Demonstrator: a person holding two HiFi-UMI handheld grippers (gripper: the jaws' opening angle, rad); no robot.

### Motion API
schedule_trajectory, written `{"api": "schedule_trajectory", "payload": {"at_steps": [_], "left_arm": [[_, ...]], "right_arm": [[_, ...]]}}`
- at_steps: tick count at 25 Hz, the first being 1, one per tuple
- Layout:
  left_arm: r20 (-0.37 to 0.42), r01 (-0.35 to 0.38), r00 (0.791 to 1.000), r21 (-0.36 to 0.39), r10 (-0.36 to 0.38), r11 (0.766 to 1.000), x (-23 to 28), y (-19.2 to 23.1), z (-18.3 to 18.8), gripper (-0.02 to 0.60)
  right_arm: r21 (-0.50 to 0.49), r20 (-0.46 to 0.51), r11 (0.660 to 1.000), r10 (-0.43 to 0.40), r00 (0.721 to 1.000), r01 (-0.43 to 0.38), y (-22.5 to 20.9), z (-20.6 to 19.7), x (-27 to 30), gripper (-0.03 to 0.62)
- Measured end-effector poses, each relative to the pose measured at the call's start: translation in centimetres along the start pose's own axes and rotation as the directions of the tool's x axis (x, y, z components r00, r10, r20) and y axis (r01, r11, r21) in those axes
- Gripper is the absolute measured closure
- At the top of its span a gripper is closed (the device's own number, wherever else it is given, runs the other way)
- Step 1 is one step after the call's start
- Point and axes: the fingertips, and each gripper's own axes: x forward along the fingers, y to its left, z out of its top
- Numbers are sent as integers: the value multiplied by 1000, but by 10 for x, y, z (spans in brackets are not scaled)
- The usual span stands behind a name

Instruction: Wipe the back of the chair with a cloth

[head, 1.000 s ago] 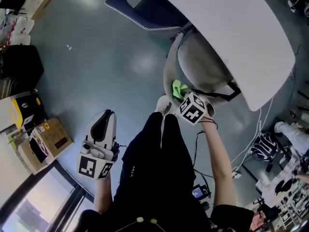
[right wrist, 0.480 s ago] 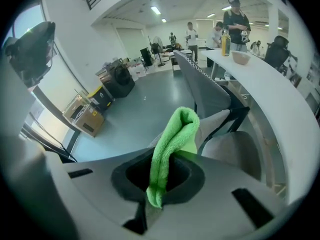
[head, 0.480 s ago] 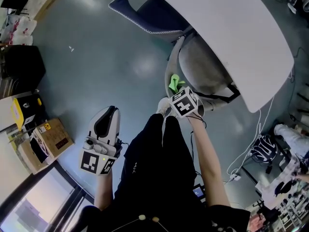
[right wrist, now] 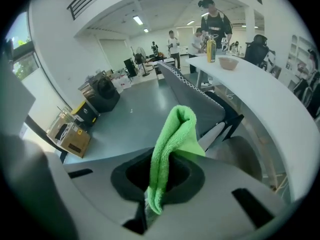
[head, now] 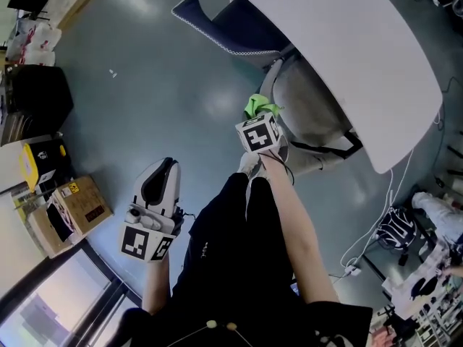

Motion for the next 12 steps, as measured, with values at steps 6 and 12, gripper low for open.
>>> {"api": "schedule_trajectory", "payload": {"at_steps": [6,12], "left_arm": [[0,-23,1000,-6,23,1000,-9,6,0,546],[14,-12,1000,-5,12,1000,-11,5,2,546]], "right_arm": [[98,105,991,-97,990,87,-23,9,-11,574],[146,174,983,-139,975,114,-44,22,-38,574]]}}
